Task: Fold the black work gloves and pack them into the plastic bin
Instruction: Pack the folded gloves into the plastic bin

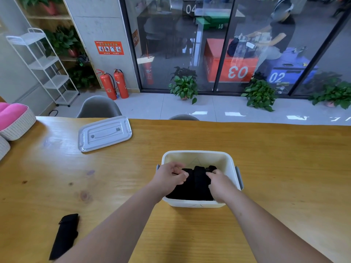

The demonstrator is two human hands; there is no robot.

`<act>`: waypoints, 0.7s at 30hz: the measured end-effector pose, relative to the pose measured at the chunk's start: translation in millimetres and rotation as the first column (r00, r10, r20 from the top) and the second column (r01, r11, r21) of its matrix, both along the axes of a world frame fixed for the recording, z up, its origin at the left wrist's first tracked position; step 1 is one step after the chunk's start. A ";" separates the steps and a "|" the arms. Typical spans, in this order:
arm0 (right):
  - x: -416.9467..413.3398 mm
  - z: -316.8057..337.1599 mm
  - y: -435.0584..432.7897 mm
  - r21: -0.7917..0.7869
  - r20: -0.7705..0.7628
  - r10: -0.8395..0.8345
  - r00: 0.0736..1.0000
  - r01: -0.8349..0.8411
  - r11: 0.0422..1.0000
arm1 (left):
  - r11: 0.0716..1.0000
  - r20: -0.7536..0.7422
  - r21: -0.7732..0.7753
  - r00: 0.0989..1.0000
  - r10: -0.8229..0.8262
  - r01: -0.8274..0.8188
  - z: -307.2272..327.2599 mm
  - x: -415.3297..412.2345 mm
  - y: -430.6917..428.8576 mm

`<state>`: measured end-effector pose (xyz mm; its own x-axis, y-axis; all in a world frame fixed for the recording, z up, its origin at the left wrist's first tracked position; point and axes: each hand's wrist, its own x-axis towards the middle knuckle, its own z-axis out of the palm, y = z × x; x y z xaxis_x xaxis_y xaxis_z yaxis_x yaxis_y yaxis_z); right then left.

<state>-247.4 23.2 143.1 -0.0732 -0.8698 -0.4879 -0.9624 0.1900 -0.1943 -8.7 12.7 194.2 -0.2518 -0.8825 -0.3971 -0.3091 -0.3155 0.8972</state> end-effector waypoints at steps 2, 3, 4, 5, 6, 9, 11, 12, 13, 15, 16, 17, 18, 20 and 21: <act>0.6 4.4 0.0 -0.037 0.020 -0.010 1.000 0.011 0.999 | 1.000 -0.012 0.001 1.000 0.006 -0.006 -0.3 0.8 -0.1; 2.0 6.6 1.3 -0.064 0.020 -0.016 1.000 0.017 0.998 | 1.000 -0.019 0.000 1.000 0.007 -0.007 -0.6 1.3 0.0; 3.9 8.9 2.8 -0.091 0.017 -0.019 1.000 0.020 0.996 | 1.000 -0.028 -0.004 1.000 0.011 -0.011 -0.4 2.0 0.0; 6.3 11.1 4.7 -0.113 0.013 -0.016 1.000 0.017 0.993 | 1.000 -0.035 -0.010 0.999 0.016 -0.016 -0.4 2.9 0.0; 9.3 14.1 6.4 -0.132 0.009 -0.009 1.000 0.010 0.991 | 1.000 -0.040 -0.018 0.999 0.020 -0.021 0.9 4.1 0.2; 21.1 25.3 7.3 -0.176 0.029 0.018 0.999 -0.013 0.984 | 0.997 -0.039 -0.058 0.998 0.042 -0.044 6.2 10.5 0.9; 32.9 35.1 5.1 -0.197 0.064 0.042 0.997 -0.028 0.980 | 0.993 -0.058 -0.085 0.995 0.081 -0.086 9.3 17.9 0.8; 39.3 39.7 3.9 -0.209 0.083 0.054 0.995 -0.036 0.977 | 0.990 -0.069 -0.092 0.993 0.099 -0.106 10.9 22.2 0.9; 46.6 43.7 2.3 -0.223 0.106 0.070 0.992 -0.045 0.974 | 0.988 -0.071 -0.096 0.991 0.117 -0.123 12.5 27.4 1.4; 62.1 51.6 -0.3 -0.251 0.144 0.099 0.984 -0.061 0.966 | 0.982 -0.060 -0.107 0.987 0.152 -0.157 15.6 39.3 3.8; 70.1 55.1 -1.9 -0.262 0.155 0.115 0.981 -0.071 0.963 | 0.977 -0.048 -0.119 0.984 0.170 -0.175 15.8 46.1 4.9; 78.2 58.5 -3.6 -0.272 0.160 0.133 0.978 -0.085 0.959 | 0.973 -0.029 -0.134 0.982 0.185 -0.187 15.4 53.4 6.3; 86.7 61.8 -5.1 -0.279 0.164 0.151 0.975 -0.101 0.955 | 0.969 -0.012 -0.145 0.980 0.200 -0.199 15.2 61.0 8.3; 103.7 69.0 -7.2 -0.290 0.176 0.186 0.967 -0.130 0.948 | 0.960 0.016 -0.148 0.971 0.240 -0.236 13.3 77.8 13.3; 112.4 72.0 -8.0 -0.296 0.185 0.206 0.961 -0.146 0.944 | 0.955 0.029 -0.147 0.964 0.266 -0.259 11.5 87.0 16.9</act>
